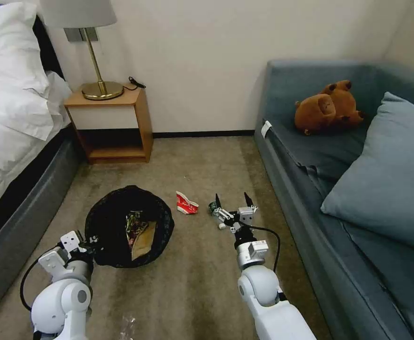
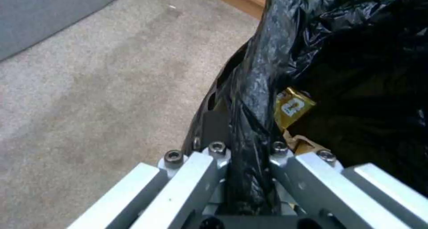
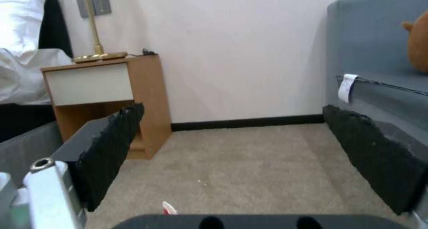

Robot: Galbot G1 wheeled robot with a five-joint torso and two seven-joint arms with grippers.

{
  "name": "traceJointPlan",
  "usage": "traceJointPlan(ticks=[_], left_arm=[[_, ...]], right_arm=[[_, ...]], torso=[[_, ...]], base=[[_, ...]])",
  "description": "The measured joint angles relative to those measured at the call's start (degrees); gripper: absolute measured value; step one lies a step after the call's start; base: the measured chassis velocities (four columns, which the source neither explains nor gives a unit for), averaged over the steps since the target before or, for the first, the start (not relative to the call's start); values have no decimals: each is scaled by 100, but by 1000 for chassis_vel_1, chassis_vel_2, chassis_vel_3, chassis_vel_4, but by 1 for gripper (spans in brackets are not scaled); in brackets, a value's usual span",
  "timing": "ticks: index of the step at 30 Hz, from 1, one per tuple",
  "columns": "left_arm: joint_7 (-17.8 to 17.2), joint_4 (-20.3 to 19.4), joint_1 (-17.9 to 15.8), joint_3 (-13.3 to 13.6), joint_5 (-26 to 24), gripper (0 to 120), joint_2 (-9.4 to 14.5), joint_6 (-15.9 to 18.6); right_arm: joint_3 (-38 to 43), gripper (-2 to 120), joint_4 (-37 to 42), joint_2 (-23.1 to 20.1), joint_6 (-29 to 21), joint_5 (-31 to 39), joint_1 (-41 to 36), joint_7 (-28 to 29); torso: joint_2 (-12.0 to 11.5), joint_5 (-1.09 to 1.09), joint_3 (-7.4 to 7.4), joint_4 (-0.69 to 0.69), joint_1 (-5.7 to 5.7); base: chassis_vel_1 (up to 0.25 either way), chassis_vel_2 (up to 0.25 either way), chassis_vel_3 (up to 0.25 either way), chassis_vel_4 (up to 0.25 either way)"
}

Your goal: Pick up the trash bin, then pick up the garbage on the floor and place it into the trash bin.

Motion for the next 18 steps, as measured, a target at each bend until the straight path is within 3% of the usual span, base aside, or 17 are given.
traceJointPlan(ticks=[18], left_arm=[[39, 23, -1, -7, 8, 1, -1, -59]], right_arm=[[4, 99, -11, 32, -5, -7, -13, 3]], torso=[[0, 0, 0, 0, 0]], base=[[-5, 5, 5, -4]])
